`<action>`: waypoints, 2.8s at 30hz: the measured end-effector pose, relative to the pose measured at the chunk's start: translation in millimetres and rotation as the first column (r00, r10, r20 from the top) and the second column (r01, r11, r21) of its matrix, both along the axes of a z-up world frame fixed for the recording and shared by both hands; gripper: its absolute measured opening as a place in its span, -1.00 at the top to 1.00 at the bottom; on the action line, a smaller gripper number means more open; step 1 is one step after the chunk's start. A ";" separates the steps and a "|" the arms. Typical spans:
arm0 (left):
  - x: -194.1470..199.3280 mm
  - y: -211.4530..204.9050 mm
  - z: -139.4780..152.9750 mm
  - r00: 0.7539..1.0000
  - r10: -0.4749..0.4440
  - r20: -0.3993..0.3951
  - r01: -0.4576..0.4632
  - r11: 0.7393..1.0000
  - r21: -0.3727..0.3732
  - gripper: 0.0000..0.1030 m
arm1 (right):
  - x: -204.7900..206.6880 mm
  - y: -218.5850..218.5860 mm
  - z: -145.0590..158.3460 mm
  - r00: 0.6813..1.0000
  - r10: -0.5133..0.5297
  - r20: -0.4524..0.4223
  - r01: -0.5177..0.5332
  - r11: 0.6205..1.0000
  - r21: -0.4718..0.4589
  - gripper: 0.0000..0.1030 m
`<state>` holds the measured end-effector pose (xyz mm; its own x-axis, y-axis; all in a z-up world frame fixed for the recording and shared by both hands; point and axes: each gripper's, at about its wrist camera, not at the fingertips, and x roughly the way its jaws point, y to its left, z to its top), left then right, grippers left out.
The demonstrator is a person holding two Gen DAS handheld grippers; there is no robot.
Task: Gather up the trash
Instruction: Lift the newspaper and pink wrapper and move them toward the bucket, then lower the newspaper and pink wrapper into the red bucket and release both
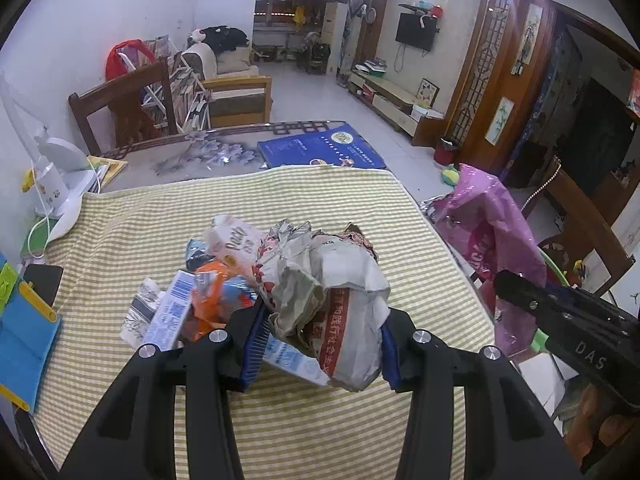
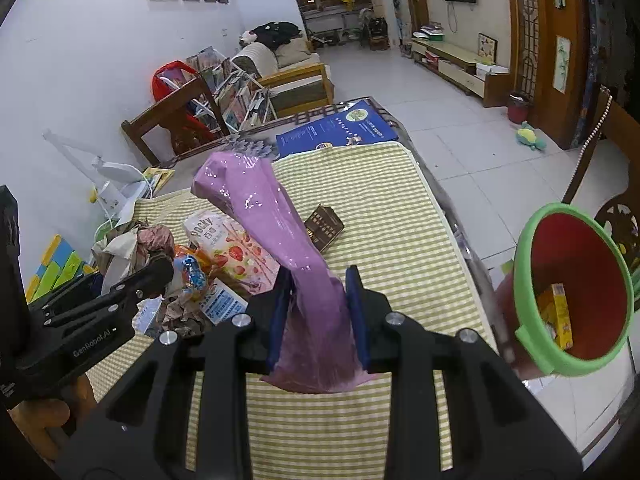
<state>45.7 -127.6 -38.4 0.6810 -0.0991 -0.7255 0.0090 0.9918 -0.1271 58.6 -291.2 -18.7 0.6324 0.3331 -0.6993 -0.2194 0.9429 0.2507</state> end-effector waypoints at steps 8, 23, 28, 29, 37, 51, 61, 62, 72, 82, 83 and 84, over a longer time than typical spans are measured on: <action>-2.2 -31.4 4.5 0.998 0.061 0.011 -0.061 0.998 -0.004 0.14 | 8.4 -29.4 3.9 0.998 0.056 0.019 -0.056 0.998 0.005 0.45; 2.7 -116.1 2.8 0.999 0.033 -0.022 -0.032 0.999 0.030 0.12 | 9.3 -113.6 0.2 1.000 0.013 0.010 -0.014 0.999 0.041 0.45; 8.2 -145.5 3.8 1.000 -0.007 -0.022 0.008 0.999 0.039 0.12 | 7.7 -142.5 -1.0 0.999 -0.033 0.010 0.033 0.998 0.054 0.45; 8.5 -151.2 3.8 1.000 -0.016 -0.022 0.017 0.999 0.041 0.12 | 7.1 -147.8 -1.1 0.999 -0.044 0.011 0.043 0.997 0.057 0.45; 12.2 -190.6 5.3 0.998 -0.066 -0.019 0.066 0.997 0.046 0.11 | 4.3 -188.0 -2.6 0.994 -0.106 0.013 0.105 0.992 0.068 0.45; 28.2 -244.1 1.3 0.986 -0.159 -0.040 0.161 0.986 0.042 0.11 | 5.7 -247.2 -10.7 0.980 -0.201 -0.007 0.201 0.976 0.081 0.45; 53.3 -296.2 -13.9 0.956 -0.280 -0.091 0.281 0.960 0.006 0.10 | 13.8 -306.8 -24.3 0.947 -0.318 -0.045 0.320 0.944 0.084 0.45; 56.5 -301.4 -15.7 0.952 -0.290 -0.097 0.292 0.957 0.003 0.10 | 14.1 -314.0 -25.9 0.942 -0.332 -0.049 0.335 0.938 0.084 0.45; 78.1 -355.4 -32.8 0.908 -0.392 -0.150 0.390 0.920 -0.039 0.10 | 13.0 -349.4 -31.9 0.911 -0.405 -0.071 0.410 0.908 0.083 0.45; 85.2 -366.0 -41.1 0.889 -0.416 -0.191 0.409 0.909 -0.080 0.10 | 12.1 -356.1 -34.1 0.904 -0.421 -0.081 0.426 0.901 0.076 0.45; 85.4 -366.8 -41.4 0.888 -0.418 -0.192 0.410 0.908 -0.082 0.10 | 12.4 -355.3 -34.0 0.904 -0.419 -0.081 0.425 0.902 0.076 0.45; 85.5 -367.3 -41.2 0.886 -0.422 -0.191 0.412 0.907 -0.089 0.03 | 12.8 -354.1 -34.1 0.906 -0.416 -0.080 0.422 0.903 0.076 0.45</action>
<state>131.2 -494.9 -79.6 0.4097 -0.3771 -0.8306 0.3900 0.8956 -0.2142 71.4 -645.4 -52.8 0.6847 0.1095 -0.7205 0.2097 0.9173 0.3386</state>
